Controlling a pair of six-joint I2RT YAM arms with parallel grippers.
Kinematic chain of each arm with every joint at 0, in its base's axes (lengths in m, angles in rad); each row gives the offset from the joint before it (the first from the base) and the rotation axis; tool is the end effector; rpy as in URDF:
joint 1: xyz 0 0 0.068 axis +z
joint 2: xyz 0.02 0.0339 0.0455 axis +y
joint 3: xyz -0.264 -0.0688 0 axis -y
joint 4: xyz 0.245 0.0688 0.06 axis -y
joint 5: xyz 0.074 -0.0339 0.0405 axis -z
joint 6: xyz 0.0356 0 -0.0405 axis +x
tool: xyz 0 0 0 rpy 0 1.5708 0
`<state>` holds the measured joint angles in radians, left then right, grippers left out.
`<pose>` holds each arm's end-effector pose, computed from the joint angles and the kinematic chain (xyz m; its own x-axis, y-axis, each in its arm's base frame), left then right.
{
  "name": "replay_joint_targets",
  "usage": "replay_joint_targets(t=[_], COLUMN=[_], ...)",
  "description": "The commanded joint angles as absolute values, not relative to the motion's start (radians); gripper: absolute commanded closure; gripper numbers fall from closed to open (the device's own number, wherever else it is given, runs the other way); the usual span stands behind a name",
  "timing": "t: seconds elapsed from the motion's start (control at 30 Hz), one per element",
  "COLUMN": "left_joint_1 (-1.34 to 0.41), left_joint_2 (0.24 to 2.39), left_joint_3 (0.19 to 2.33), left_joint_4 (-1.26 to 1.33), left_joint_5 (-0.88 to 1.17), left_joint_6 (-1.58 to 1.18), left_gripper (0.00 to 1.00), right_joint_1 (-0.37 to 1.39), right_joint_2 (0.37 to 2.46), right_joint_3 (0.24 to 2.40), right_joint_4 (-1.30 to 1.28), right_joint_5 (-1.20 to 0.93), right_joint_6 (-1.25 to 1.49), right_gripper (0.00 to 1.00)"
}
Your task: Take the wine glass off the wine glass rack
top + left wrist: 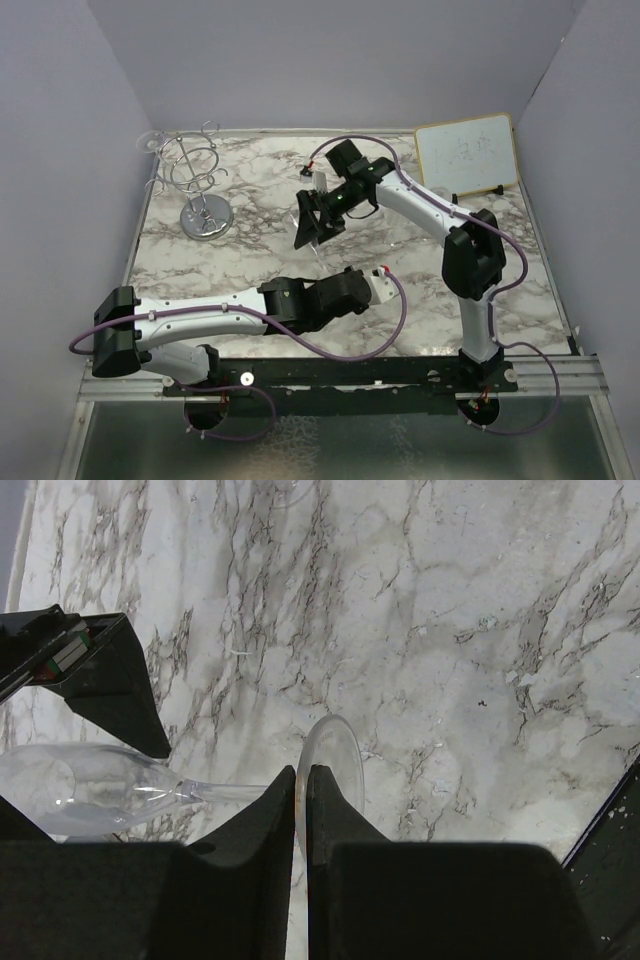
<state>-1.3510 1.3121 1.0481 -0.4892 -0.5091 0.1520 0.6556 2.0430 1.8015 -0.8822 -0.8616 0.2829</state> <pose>0.0783 -0.2707 0.2908 -0.0301 0.7412 -0.6706 0.7883 0.4301 0.4400 0.3278 0.2862 0.2606 -0.8698 -0.4396 -0.2241 -0.4315 0.4571 0.7778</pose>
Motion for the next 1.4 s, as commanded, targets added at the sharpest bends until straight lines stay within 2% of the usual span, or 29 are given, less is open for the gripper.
replay_joint_targets(t=[0.0, 0.5, 0.7, 0.93, 0.97, 1.07, 1.23, 1.37], left_joint_1=[-1.365, -1.376, -1.376, -1.376, -1.376, -1.376, -1.376, -1.376], left_joint_2=[1.312, 1.321, 1.319, 1.315, 1.314, 1.3, 1.267, 1.219], left_joint_3=[1.049, 1.053, 1.056, 1.069, 1.07, 1.072, 1.083, 1.093], left_joint_4=[-0.487, -0.495, -0.498, -0.517, -0.52, -0.518, -0.517, -0.514], left_joint_5=[-0.528, -0.538, -0.544, -0.537, -0.536, -0.533, -0.532, -0.511], left_joint_6=[0.17, 0.171, 0.171, 0.168, 0.168, 0.167, 0.159, 0.161], left_gripper=[1.0, 1.0, 1.0, 1.0, 0.96, 0.75, 0.35, 0.21], right_joint_1=[0.664, 0.664, 0.664, 0.664, 0.664, 0.664, 0.663, 0.663], right_joint_2=[2.072, 2.119, 2.114, 2.092, 2.085, 2.069, 2.045, 2.019], right_joint_3=[1.861, 1.927, 1.923, 1.909, 1.905, 1.897, 1.867, 1.837], right_joint_4=[-0.886, -0.919, -0.916, -0.891, -0.884, -0.862, -0.821, -0.771], right_joint_5=[-0.823, -0.814, -0.807, -0.801, -0.798, -0.795, -0.78, -0.746], right_joint_6=[0.3, 0.296, 0.292, 0.288, 0.289, 0.295, 0.306, 0.321], right_gripper=[0.2, 0.42, 0.48, 0.49, 0.49, 0.49, 0.5, 0.53])
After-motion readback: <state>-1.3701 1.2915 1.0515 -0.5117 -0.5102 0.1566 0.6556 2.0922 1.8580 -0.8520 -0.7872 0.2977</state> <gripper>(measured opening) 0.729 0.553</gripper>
